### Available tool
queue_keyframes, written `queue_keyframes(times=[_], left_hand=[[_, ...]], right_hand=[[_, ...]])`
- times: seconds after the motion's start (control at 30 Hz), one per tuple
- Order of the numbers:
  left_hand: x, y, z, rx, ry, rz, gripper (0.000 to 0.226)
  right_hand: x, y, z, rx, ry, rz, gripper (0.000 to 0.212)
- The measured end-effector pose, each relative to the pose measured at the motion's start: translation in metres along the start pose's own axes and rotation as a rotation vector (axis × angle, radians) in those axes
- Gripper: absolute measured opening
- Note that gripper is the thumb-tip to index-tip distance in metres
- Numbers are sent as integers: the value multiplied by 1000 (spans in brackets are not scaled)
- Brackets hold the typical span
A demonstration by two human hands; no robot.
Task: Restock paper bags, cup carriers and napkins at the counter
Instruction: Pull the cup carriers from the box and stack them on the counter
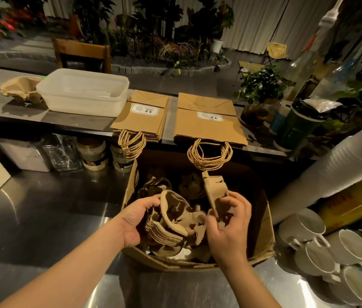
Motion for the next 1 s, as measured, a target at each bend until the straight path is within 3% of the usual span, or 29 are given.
queue_keyframes(times=[0.13,0.23,0.33,0.53,0.8,1.0], left_hand=[[0,1,1,8,-15,-48,36],[1,-1,-2,12,-33,-48,39],[-1,-1,-3,15,-71,-65,43],[-5,-5,-6,68,-156,-3,42],[-7,-3,-4,72,-231,38,57],[-9,-5,-6,59,-266,31,56]], right_hand=[[-15,5,-3,-183,-374,231,5],[-28,-6,-9,-160,-632,340,20],[-34,-22,-19,-60,-798,432,22],[-18,-28,-15,184,-606,235,42],[0,-34,-13,316,-594,166,8],[7,-30,-14,257,-608,187,19]])
Point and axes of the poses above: each hand's wrist, its own z-axis towards the middle knuckle, its own y-axis out of the back of the hand, x = y × z, the point moved 6 cm from there along z, towards the middle knuckle, and after that the axes turned 9 degrees about y, right-handed, at the moved point
